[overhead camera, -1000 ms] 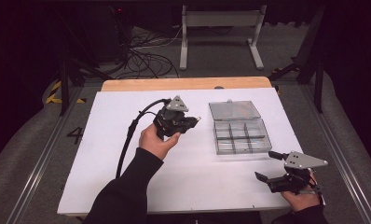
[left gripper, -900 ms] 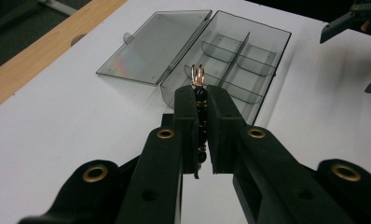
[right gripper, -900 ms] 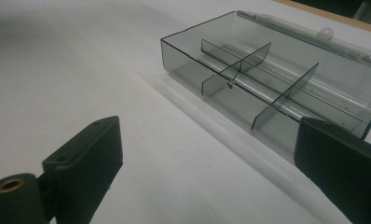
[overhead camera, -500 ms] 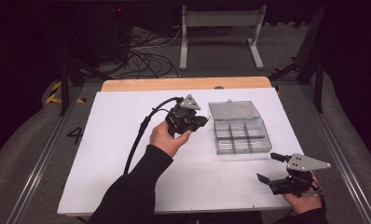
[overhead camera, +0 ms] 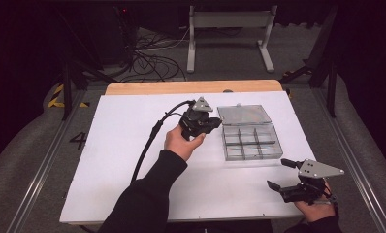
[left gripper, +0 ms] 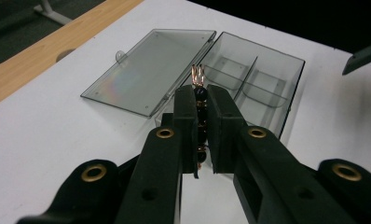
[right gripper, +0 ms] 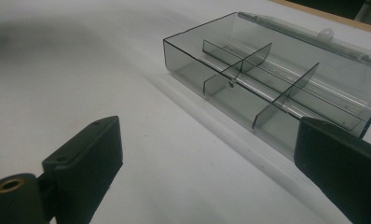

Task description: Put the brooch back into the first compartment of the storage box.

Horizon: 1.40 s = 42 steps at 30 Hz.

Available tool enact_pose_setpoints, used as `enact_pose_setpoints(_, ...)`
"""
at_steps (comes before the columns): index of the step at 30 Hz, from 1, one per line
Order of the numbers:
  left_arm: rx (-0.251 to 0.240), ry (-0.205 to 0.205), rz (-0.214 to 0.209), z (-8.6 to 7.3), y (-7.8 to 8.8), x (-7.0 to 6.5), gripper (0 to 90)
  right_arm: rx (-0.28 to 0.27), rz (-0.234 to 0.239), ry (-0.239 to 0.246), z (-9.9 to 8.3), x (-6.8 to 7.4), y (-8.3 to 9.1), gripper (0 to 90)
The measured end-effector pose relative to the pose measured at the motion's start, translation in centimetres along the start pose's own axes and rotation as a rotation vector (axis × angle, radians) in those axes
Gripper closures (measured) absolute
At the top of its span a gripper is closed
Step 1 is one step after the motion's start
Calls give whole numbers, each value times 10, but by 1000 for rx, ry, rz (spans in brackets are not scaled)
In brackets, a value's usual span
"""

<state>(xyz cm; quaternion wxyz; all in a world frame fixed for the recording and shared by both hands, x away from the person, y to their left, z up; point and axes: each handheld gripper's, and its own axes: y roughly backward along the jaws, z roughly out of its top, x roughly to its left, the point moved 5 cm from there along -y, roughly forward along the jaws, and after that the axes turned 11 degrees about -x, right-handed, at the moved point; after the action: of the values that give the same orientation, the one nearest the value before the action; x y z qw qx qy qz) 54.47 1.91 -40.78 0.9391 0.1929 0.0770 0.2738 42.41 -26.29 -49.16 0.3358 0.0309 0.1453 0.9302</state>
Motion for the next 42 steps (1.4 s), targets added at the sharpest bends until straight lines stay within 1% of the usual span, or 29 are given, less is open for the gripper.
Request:
enact_pose_setpoints(1,-10,20,-7,-1,-3,2,832,-2,3,-2,0,0,0,80)
enact_pose_setpoints(2,-10,20,-7,-1,-3,2,832,-1,2,-1,0,0,0,80)
enact_pose_setpoints(4,-32,47,-13,-2,-8,2,832,-1,4,0,0,0,-1,80)
enact_pose_setpoints(9,-44,63,-16,-3,-15,2,832,-4,5,-1,0,-1,0,80)
enact_pose_setpoints(10,-46,73,-18,-4,-19,2,832,-3,4,0,0,-1,0,80)
enact_pose_setpoints(13,-50,71,-11,-6,-23,4,831,-6,6,-2,0,-1,0,80)
enact_pose_setpoints(14,-70,84,-33,-8,-27,5,830,-7,7,-2,0,-1,0,80)
enact_pose_setpoints(15,-69,93,-41,-10,-29,6,830,-9,8,-4,0,-1,0,79)
enact_pose_setpoints(19,-71,105,-48,-13,-35,8,830,-13,10,-4,1,-1,0,80)
enact_pose_setpoints(23,-64,93,-40,-18,-43,8,829,-9,10,-7,0,-1,0,79)
enact_pose_setpoints(27,-58,92,-37,-22,-49,9,828,-11,13,-8,0,-1,0,79)
enact_pose_setpoints(31,-50,104,-35,-25,-54,8,828,-10,15,-10,0,-2,0,80)
enact_pose_setpoints(35,-44,105,-32,-27,-57,8,828,-9,17,-11,-1,-2,0,80)
enact_pose_setpoints(36,-47,112,-34,-28,-59,7,828,-9,17,-12,-1,-2,0,79)
enact_pose_setpoints(41,-44,112,-35,-30,-65,5,828,-9,19,-11,-1,-2,0,79)
enact_pose_setpoints(42,-42,122,-34,-31,-66,4,828,-9,19,-11,-1,-2,0,80)
